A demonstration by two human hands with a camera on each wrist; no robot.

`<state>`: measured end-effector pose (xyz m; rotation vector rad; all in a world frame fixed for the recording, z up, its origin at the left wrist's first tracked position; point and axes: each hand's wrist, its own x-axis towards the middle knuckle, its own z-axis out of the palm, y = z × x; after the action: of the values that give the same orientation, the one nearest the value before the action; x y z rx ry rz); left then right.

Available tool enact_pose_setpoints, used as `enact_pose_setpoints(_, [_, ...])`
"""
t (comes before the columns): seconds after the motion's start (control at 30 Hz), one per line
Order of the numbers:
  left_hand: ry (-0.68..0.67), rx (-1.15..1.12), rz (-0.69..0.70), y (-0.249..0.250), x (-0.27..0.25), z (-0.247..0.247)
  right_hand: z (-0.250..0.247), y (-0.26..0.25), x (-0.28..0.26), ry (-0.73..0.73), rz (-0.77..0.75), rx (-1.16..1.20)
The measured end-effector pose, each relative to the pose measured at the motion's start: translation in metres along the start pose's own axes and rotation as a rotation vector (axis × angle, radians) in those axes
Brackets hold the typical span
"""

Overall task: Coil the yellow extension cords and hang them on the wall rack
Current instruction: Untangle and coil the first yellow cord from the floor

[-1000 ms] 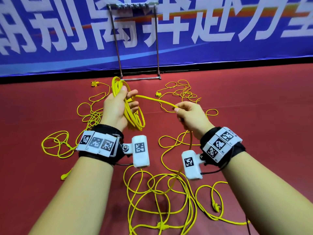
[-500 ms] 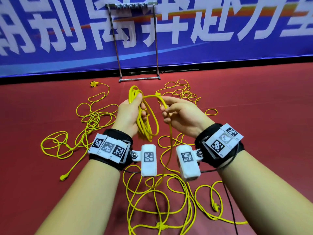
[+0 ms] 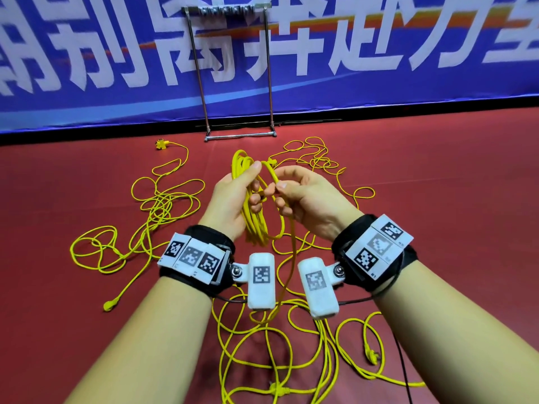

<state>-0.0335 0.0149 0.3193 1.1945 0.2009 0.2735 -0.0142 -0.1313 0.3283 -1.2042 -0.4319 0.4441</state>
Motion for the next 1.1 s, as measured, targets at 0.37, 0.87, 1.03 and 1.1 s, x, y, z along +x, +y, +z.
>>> enact_pose_setpoints(0.37, [-0.138,0.091,0.013,-0.008,-0.013,0.015,0.002,0.004,0.0,0.114,-0.083,-0.132])
enact_pose_setpoints(0.87, [-0.013,-0.014,-0.063,0.0,0.0,0.0,-0.003,0.015,0.0,-0.14,0.016,-0.397])
enact_pose_setpoints(1.03, [0.084,-0.101,-0.065,0.011,0.015,-0.022,-0.016,0.028,-0.002,-0.16,0.06,-0.555])
enact_pose_setpoints(1.1, [0.101,-0.153,-0.055,0.019,0.016,-0.029,-0.023,0.035,-0.002,-0.212,0.099,-0.586])
